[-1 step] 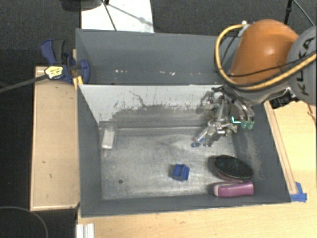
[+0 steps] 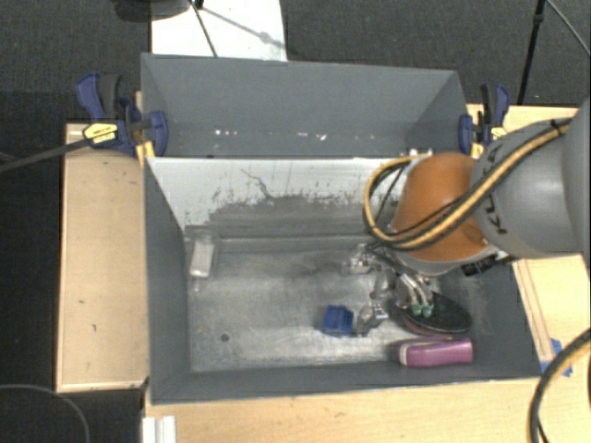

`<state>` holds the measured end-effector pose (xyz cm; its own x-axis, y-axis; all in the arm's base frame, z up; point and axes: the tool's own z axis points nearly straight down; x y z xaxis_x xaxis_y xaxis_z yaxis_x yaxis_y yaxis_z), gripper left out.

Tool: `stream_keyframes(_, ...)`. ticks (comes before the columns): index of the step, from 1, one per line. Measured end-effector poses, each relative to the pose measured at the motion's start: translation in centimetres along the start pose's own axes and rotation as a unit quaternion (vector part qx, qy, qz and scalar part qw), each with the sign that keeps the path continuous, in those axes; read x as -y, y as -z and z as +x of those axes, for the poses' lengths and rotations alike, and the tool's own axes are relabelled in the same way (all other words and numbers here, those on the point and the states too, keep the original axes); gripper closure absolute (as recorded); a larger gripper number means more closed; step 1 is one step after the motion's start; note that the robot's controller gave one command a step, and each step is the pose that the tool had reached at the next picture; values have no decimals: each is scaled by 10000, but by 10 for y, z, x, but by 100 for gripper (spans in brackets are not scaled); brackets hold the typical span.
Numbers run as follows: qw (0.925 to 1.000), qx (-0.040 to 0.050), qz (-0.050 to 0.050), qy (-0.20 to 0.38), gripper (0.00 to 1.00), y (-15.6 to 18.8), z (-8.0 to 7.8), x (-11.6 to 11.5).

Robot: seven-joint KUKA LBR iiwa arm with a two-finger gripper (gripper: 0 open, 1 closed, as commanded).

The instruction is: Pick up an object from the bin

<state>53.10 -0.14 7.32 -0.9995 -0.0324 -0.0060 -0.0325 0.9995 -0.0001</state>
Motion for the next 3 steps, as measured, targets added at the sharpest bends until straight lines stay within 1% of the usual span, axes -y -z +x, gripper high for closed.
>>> stream_keyframes(1, 10000, 44, -5, -40, 0, 1, 32, -30)
stream_keyframes(2, 10000, 62, -4, -50, 100, 2, 30, -29)
stream_keyframes(3, 10000, 19, -4, 47, 100, 139, 46, -37)
